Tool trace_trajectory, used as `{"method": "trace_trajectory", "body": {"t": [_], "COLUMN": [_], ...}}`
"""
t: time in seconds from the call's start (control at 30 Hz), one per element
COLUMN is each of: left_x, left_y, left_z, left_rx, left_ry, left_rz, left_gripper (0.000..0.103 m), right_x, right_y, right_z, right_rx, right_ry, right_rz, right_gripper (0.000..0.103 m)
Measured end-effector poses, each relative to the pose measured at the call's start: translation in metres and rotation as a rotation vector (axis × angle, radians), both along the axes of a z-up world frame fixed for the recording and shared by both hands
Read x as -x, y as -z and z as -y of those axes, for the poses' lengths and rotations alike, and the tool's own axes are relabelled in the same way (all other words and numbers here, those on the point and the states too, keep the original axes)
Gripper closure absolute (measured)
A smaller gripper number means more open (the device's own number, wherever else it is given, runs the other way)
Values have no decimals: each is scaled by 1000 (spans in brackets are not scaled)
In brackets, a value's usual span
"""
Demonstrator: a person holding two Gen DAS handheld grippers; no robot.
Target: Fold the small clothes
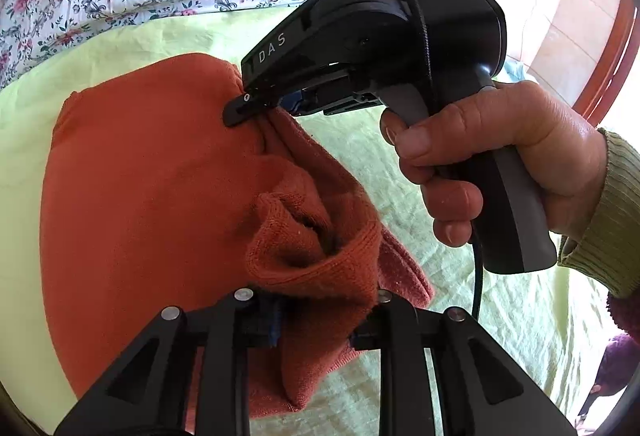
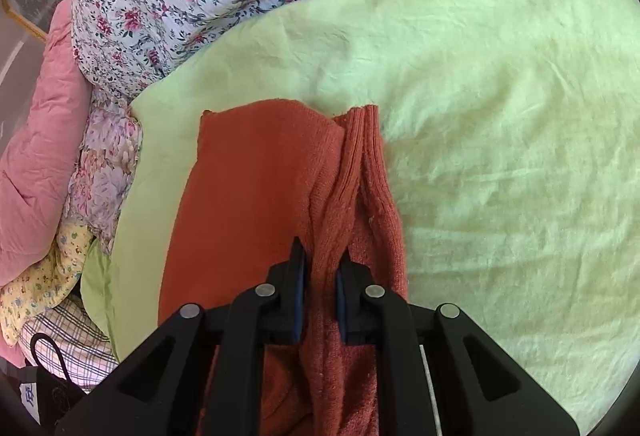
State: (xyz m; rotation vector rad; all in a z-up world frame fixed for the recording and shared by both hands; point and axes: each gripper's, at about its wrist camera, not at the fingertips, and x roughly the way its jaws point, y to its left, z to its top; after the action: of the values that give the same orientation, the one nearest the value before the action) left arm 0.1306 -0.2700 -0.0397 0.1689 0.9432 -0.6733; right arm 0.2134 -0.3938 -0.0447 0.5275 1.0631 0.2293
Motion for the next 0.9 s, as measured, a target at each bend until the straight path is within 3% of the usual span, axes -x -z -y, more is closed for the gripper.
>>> {"method": "trace_trajectory", "body": {"t": [0.03,0.1,0.13,0.2,0.23,0.27,0.33,0.4,0.7,0.9], "left_x": [2,1,4,12,17,20,24,23,-16,-64], "left_y": [-1,-6,-10,-18,-23,-27,-32,-34,-33,-2], "left_z": [0,-2,-7,-17,-26,-32,-51,-69,-173,-206], "left_rx": [1,18,39,62,67,72,79,83,123,164], "left_ry": [18,45,64,80,77,74,52,15,-245,-346], "left_rz": [-11,-33,-52,-57,-55,-55,-65,-79,-151,-302], "left_gripper": [74,57,52,28,26,26,25,24,23,22], "right_x": [1,2,4,9,13,19,31,43,73,64], "right_y": [1,1,-1,-6,-10,-15,-21,-25,-21,-12], "right_z": [0,0,0,0,1,2,5,6,-2,-11], "right_rx": [2,8,19,56,75,99,123,119,34,36], "right_ry": [2,14,23,43,54,75,106,129,166,141], "right_rz": [0,-10,-18,-25,-23,-20,-13,1,-16,-28], "right_gripper": [89,86,83,74,69,65,43,34,21,20]}}
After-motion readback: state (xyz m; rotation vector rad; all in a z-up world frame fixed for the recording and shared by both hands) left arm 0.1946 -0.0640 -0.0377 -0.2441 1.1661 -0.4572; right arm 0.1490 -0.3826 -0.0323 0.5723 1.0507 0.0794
